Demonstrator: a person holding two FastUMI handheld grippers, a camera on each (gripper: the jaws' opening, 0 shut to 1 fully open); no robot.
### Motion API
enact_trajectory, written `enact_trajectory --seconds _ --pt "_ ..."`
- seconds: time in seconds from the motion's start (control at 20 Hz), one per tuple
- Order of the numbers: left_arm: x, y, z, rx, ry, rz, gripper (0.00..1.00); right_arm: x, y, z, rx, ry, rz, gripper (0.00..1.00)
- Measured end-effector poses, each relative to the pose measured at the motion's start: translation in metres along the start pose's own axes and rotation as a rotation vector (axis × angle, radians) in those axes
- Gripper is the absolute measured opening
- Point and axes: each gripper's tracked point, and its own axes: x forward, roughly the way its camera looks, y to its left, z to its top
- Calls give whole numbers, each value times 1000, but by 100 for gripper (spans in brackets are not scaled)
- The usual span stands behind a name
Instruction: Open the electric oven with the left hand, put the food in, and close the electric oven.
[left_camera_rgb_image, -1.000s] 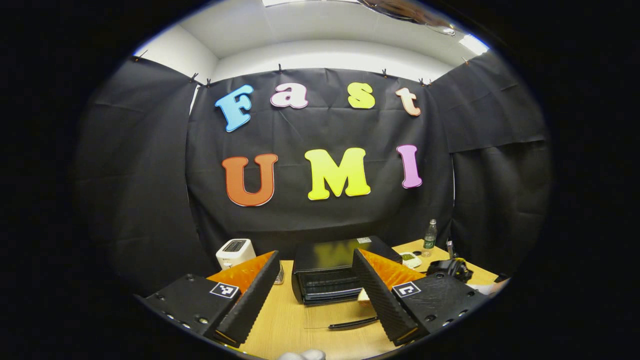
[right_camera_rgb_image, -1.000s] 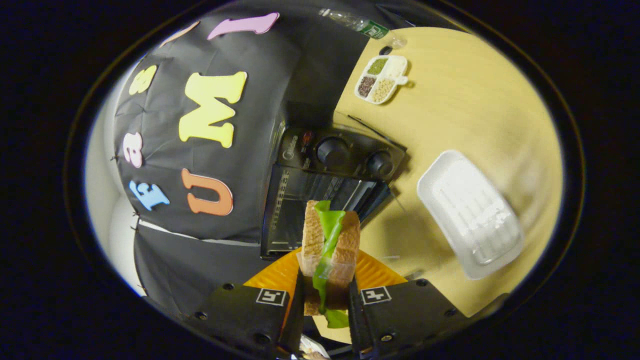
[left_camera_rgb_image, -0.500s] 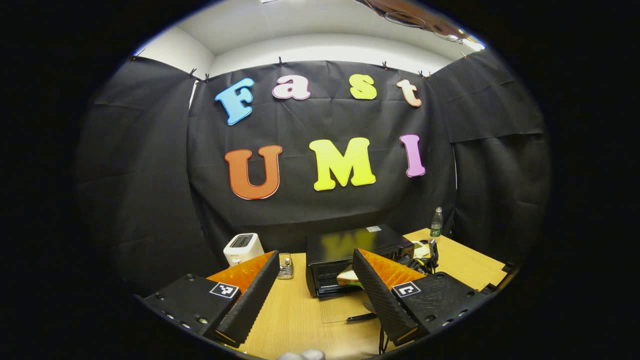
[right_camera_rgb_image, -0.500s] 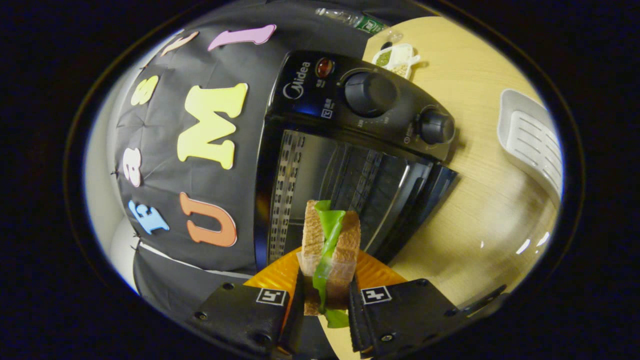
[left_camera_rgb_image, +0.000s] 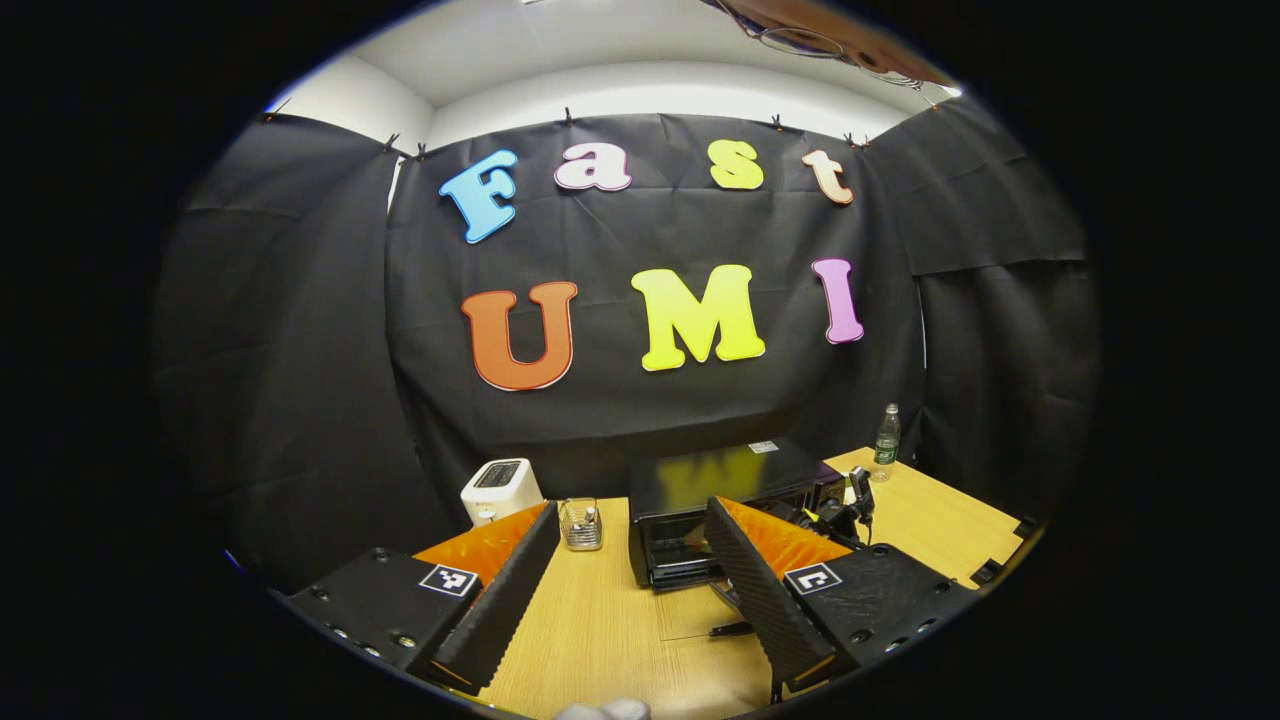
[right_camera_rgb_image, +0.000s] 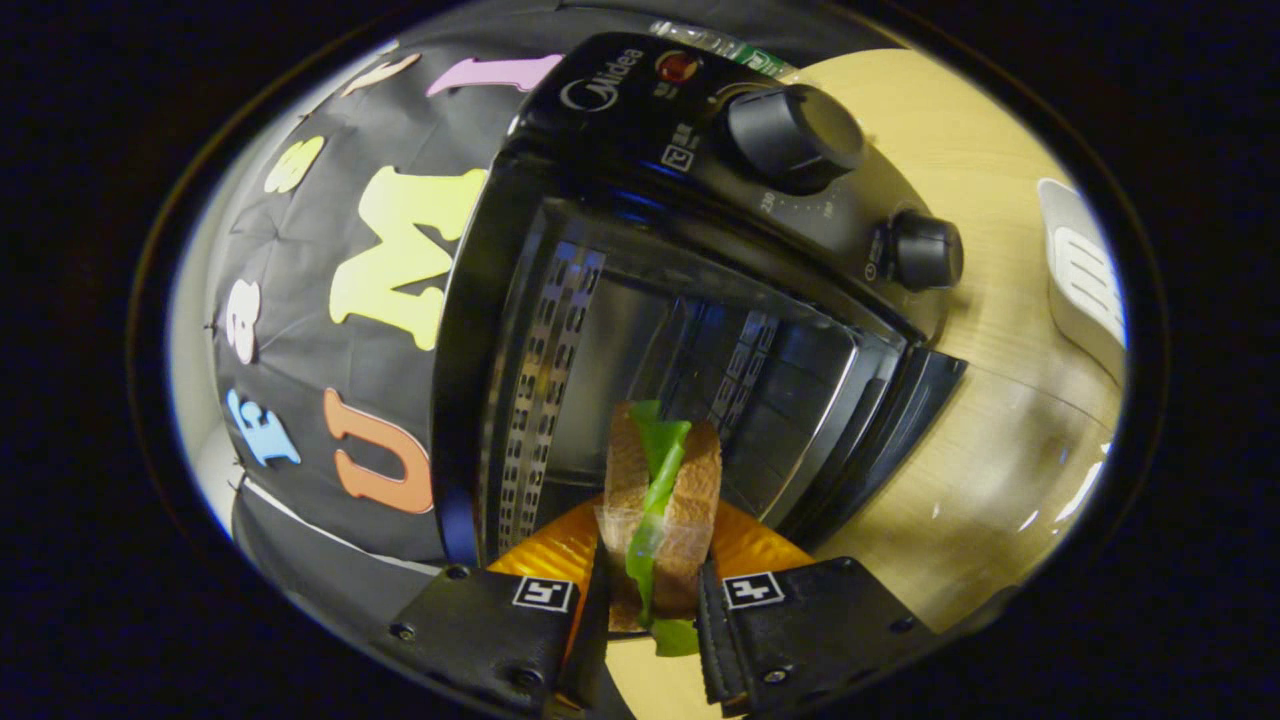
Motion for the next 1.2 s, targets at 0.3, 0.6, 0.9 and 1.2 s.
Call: enact_trajectory --seconds 0.3,0.6,0.9,1.2 --pt "0 -2 -3 -11 10 -12 96 -4 -9 10 -204 -29 -79 72" --pt "2 -7 -6 -22 15 -37 96 -16 -5 30 -674 -94 -171 100" --pt "2 -11 -3 -41 3 -44 96 -32 -4 42 -896 -125 -244 94" --pt "0 -11 -1 -52 -12 -38 96 -70 0 44 -928 -86 -188 94"
